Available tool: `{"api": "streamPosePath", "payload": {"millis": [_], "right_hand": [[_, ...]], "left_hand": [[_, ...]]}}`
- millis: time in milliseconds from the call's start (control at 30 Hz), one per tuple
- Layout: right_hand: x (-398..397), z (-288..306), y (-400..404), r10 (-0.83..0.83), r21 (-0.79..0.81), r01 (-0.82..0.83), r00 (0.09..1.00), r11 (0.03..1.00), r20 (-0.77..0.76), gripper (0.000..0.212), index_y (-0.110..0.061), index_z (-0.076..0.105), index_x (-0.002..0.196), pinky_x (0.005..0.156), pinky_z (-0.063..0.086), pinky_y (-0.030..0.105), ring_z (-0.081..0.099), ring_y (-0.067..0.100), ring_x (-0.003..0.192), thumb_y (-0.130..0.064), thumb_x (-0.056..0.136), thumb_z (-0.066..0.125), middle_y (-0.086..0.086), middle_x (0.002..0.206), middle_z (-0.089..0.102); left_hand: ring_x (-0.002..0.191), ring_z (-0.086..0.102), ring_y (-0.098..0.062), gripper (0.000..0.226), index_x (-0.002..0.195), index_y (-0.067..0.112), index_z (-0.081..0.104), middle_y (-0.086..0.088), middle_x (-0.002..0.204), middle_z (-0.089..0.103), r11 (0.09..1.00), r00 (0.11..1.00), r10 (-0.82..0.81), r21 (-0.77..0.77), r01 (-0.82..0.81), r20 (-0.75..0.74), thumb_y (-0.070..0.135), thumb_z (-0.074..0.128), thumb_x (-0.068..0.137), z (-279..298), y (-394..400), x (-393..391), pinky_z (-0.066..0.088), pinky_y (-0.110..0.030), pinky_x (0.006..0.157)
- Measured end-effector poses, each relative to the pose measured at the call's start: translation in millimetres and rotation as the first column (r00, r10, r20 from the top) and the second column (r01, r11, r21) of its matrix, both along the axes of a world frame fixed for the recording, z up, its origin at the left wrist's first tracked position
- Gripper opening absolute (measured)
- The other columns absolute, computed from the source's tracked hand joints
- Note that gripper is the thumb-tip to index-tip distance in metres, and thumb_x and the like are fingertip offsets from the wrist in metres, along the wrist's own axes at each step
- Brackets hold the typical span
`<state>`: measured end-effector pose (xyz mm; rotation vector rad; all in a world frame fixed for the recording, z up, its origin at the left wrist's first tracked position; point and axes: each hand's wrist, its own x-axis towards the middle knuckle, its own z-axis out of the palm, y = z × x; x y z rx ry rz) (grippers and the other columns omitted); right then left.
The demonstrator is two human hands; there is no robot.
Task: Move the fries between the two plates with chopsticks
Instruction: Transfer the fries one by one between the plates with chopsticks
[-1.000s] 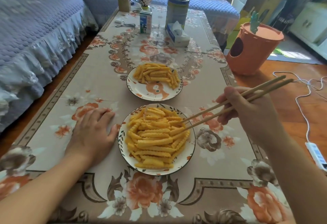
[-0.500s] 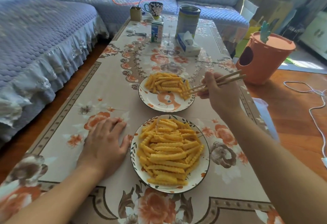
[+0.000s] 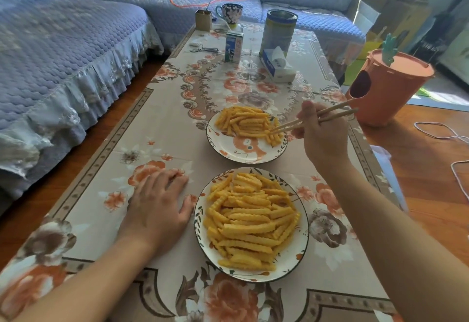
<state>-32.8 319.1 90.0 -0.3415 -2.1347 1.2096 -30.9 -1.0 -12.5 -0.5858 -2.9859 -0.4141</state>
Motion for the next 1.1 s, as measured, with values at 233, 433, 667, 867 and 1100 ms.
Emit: {"api": "streamPosePath", "payload": {"millis": [233,433,667,867,1100], "right_hand": [[64.7,52.4,6.2,0.082,-0.171,-0.067,0.994,0.983,0.079,0.044,-0.005,0.066,0.078,0.051,0.062,0.036,0.069,0.025,0.049,-0.036,0.106,0.050,0.007,0.055,0.067],[104.2,48.7,5.5,0.120,-0.168,-0.091,0.978,0.982,0.172,0.046,0.001,0.067,0.078,0.048,0.057,0.035,0.068,0.031,0.048,-0.032,0.106,0.052,0.013,0.053,0.065],[110.9,48.4,16.3,0.081,-0.152,-0.058,0.985,0.987,0.152,0.038,0.000,0.068,0.078,0.044,0.056,0.031,0.067,0.028,0.046,-0.025,0.104,0.057,0.014,0.053,0.065],[84.9,31.6,25.8,0.009,-0.209,-0.001,0.999,0.978,0.035,0.029,-0.009,0.070,0.084,0.060,0.064,0.042,0.073,0.030,0.060,-0.026,0.104,0.057,0.008,0.065,0.072],[24.8,10.8,2.8,0.014,-0.039,-0.012,0.999,0.999,0.033,0.026,-0.027,0.069,0.079,0.064,0.064,0.044,0.073,0.020,0.060,-0.029,0.103,0.060,-0.002,0.063,0.071]], "left_hand": [[0.138,0.039,-0.024,0.055,0.138,0.027,0.056,-0.001,0.142,0.052,1.000,1.000,0.006,0.003,-0.006,0.000,0.051,0.039,0.092,1.1,1.0,1.4,0.032,-0.049,0.118],[0.140,0.036,-0.023,0.058,0.140,0.026,0.055,0.000,0.145,0.050,1.000,1.000,0.017,0.003,-0.017,0.008,0.053,0.037,0.092,2.8,2.4,3.0,0.028,-0.047,0.120],[0.141,0.037,-0.025,0.059,0.141,0.026,0.055,-0.001,0.146,0.051,1.000,1.000,0.014,0.009,-0.014,0.007,0.053,0.037,0.092,2.7,3.1,3.7,0.028,-0.048,0.119],[0.136,0.040,-0.025,0.056,0.138,0.024,0.057,-0.002,0.141,0.053,1.000,1.000,-0.001,0.016,0.002,-0.004,0.051,0.040,0.092,1.5,2.6,4.0,0.033,-0.049,0.116],[0.133,0.041,-0.023,0.052,0.135,0.025,0.057,0.000,0.138,0.053,1.000,1.000,-0.005,0.020,0.005,-0.017,0.049,0.043,0.092,2.0,2.4,2.5,0.036,-0.049,0.112]]}}
